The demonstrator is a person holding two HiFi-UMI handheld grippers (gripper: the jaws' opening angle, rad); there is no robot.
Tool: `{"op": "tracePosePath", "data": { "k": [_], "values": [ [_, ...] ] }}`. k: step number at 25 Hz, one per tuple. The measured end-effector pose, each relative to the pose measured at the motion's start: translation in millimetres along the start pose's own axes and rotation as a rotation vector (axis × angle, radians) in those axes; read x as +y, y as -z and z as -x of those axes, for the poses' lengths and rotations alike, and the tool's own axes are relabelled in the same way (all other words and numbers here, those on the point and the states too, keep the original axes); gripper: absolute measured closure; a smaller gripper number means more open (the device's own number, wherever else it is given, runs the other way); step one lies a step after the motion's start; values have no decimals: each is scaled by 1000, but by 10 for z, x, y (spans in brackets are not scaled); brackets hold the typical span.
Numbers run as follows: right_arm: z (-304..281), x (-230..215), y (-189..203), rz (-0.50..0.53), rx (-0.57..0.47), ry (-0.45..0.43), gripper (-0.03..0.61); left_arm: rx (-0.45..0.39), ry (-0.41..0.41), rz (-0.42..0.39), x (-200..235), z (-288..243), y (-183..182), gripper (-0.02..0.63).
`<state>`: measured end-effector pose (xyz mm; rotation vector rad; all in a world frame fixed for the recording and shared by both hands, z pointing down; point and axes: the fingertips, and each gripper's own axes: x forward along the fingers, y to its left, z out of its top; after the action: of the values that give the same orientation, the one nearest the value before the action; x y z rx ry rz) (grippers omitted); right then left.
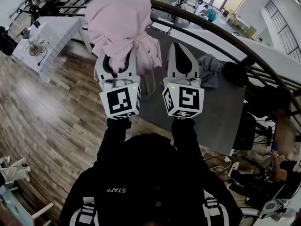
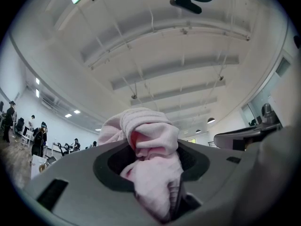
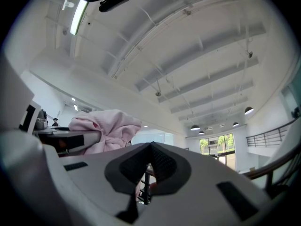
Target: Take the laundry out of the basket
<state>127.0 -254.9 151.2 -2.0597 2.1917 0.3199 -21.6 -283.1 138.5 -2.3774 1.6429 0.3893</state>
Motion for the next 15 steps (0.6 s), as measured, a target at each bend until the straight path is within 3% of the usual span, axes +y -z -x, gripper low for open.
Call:
{"op": "tracePosePath", "data": {
  "k": [15],
  "values": [
    [-48, 134, 12, 14, 2, -19, 565, 11, -9, -4, 111, 8, 34, 391]
  ]
}}
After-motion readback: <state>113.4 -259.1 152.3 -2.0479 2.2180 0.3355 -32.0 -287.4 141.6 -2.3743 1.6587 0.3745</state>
